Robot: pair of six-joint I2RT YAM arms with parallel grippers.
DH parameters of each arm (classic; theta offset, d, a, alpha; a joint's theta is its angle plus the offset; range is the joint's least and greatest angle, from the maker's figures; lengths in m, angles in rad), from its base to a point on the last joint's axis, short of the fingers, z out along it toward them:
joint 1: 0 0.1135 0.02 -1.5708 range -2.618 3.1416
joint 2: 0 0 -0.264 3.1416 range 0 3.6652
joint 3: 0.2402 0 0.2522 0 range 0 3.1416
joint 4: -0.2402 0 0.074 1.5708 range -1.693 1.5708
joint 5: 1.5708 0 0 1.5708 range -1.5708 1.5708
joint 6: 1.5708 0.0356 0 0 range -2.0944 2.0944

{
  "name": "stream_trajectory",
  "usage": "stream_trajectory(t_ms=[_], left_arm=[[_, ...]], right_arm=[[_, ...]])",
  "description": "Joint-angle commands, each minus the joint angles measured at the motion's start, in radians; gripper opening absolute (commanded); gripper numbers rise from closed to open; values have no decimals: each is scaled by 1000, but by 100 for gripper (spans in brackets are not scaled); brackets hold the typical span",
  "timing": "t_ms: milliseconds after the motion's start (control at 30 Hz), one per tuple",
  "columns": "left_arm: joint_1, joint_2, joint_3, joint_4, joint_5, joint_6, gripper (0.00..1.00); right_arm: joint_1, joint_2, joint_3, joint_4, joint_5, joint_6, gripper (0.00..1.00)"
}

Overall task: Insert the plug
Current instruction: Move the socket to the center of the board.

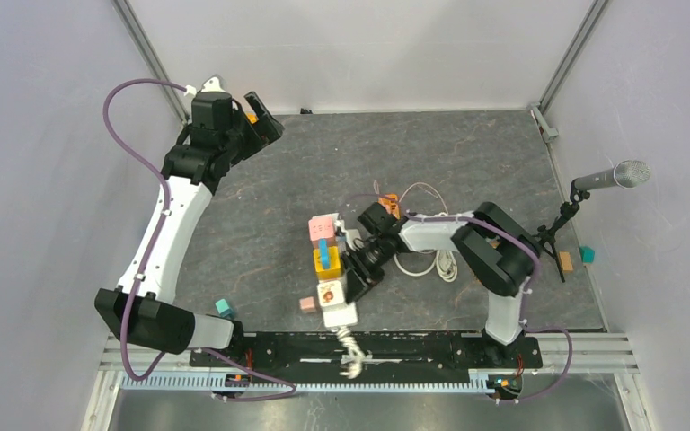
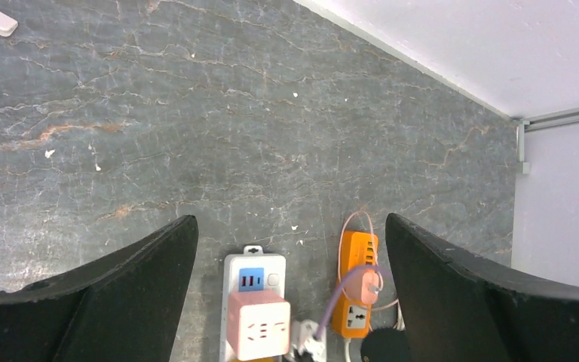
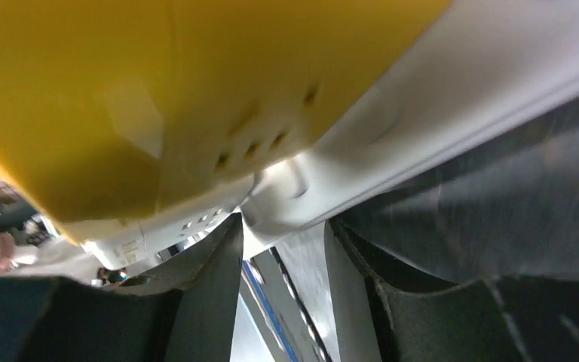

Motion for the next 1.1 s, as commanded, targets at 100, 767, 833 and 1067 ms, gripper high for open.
stream_trajectory(t_ms=[100,767,833,1067], left_arm=[[1,-51,34,-24,9,46,99],[1,10,-7,-41,193,-16,97],[1,3,-6,-19,182,-5,98],[3,-1,-2,24,159,35,99]], right_arm=[[15,368,452,422,55,197,51],[-156,102,622,-102,357,-103,80],[-177,42,615,-166,393,-130,82],[-286,-154,525,-293,555,-100,92]])
